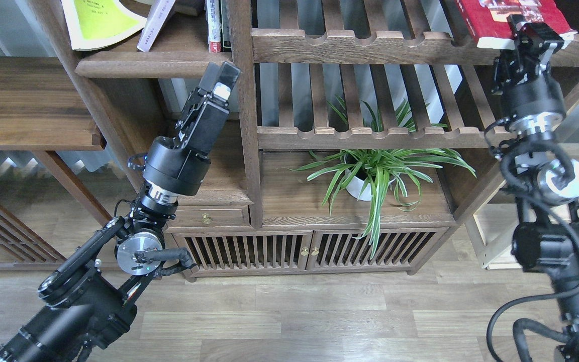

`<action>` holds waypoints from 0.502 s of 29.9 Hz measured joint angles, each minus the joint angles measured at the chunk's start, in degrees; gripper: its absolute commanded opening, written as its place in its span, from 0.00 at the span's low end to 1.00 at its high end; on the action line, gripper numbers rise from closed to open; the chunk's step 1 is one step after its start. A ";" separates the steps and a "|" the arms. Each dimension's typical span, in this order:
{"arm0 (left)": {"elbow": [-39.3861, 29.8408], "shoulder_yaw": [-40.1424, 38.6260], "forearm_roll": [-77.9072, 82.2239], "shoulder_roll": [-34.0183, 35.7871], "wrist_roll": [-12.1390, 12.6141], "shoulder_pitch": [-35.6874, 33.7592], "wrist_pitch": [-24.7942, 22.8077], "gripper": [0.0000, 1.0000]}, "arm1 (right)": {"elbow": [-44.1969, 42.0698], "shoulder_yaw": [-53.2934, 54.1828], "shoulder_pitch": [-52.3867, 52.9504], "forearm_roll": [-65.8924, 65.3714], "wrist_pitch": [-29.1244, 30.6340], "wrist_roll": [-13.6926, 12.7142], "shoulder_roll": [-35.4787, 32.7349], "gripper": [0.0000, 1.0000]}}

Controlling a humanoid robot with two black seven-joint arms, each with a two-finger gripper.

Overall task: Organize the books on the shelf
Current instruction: 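Grasp the red book and pull it down with the right gripper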

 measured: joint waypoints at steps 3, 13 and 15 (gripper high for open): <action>0.33 -0.33 -6.12 -0.02 2.39 0.07 0.00 0.96 | 0.83 -0.49 -1.02 0.10 5.72 -0.01 2.18 0.05; 1.11 -0.74 -20.51 0.16 15.51 0.86 0.00 0.98 | 3.57 -4.62 -5.70 0.16 15.97 -0.10 5.86 0.05; 1.10 -0.68 -21.64 0.13 15.56 1.03 0.00 0.98 | 3.92 -6.37 -6.58 0.17 16.22 -0.10 5.92 0.05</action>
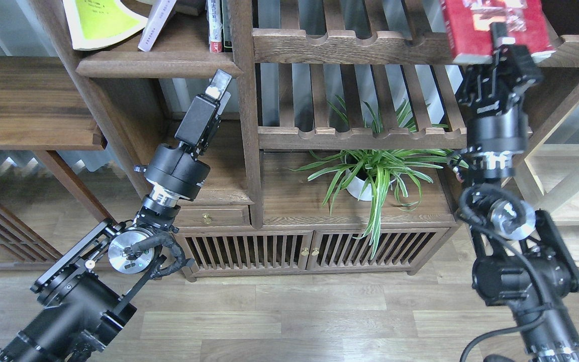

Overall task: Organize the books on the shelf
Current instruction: 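Grasp the red book and pull it down with the right gripper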

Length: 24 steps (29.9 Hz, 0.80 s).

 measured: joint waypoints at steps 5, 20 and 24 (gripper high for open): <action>-0.38 0.63 -3.95 -0.07 0.52 -0.02 0.00 0.98 | 1.25 -4.76 -1.00 -0.01 0.09 0.00 0.29 0.05; -1.05 0.84 -9.79 1.69 8.75 -0.41 0.00 0.96 | 2.78 -15.01 0.56 -0.09 0.14 -0.02 3.87 0.05; -1.40 0.84 -13.51 2.02 15.11 -0.39 0.00 0.96 | 2.78 -16.73 0.60 -0.14 0.14 -0.08 4.17 0.05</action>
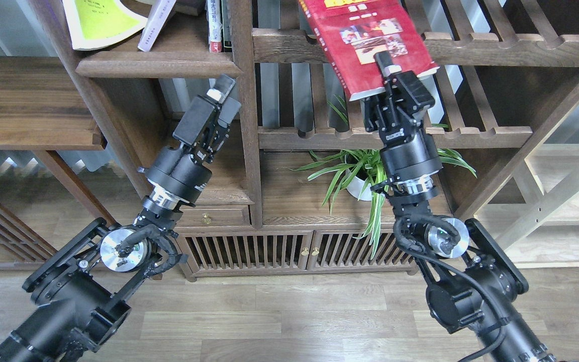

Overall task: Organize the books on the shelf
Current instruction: 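Grasp the red book and pull it down with the right gripper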

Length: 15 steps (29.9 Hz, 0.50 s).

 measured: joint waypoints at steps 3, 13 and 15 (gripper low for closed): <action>-0.14 -0.22 -0.84 0.11 1.76 -0.01 0.00 0.96 | 0.00 -1.89 0.00 -0.01 0.00 -0.01 0.02 0.05; -0.25 -0.68 -1.07 0.89 2.16 -0.17 0.00 0.96 | 0.00 -6.45 -1.92 -0.14 -0.04 -0.02 -0.06 0.05; -0.31 -0.69 -1.07 1.09 2.16 -0.18 0.00 0.97 | 0.00 -7.37 -2.27 -0.20 -0.04 -0.06 -0.06 0.05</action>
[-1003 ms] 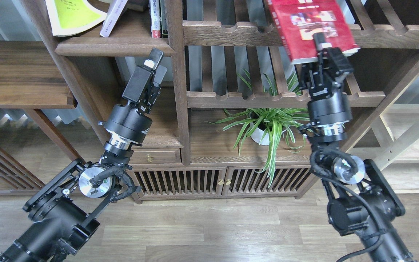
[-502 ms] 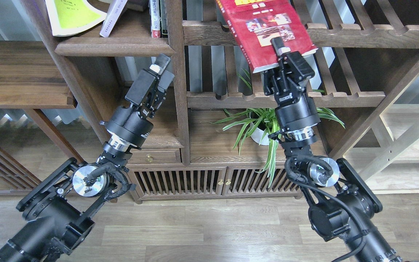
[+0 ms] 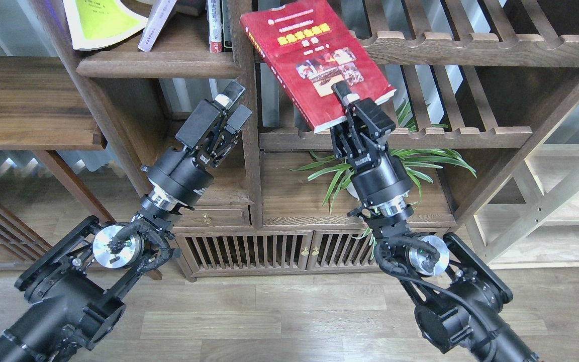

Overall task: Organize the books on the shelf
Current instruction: 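Grasp the red book and pull it down with the right gripper, then bring the red book to the left gripper and grasp its edge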

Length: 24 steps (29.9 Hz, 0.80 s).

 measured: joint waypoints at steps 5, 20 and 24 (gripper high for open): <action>-0.02 -0.03 -0.01 0.18 -0.05 0.03 0.00 0.97 | 0.00 -2.81 -0.10 -0.31 0.00 -0.12 0.09 0.05; 0.07 1.15 0.45 1.67 -0.51 0.43 0.00 0.98 | -0.02 -7.70 0.00 -3.92 0.00 -0.56 1.92 0.05; 0.12 1.15 0.53 1.84 -0.47 0.41 0.00 0.98 | -0.02 -8.61 -0.39 -4.94 0.00 -0.58 1.95 0.05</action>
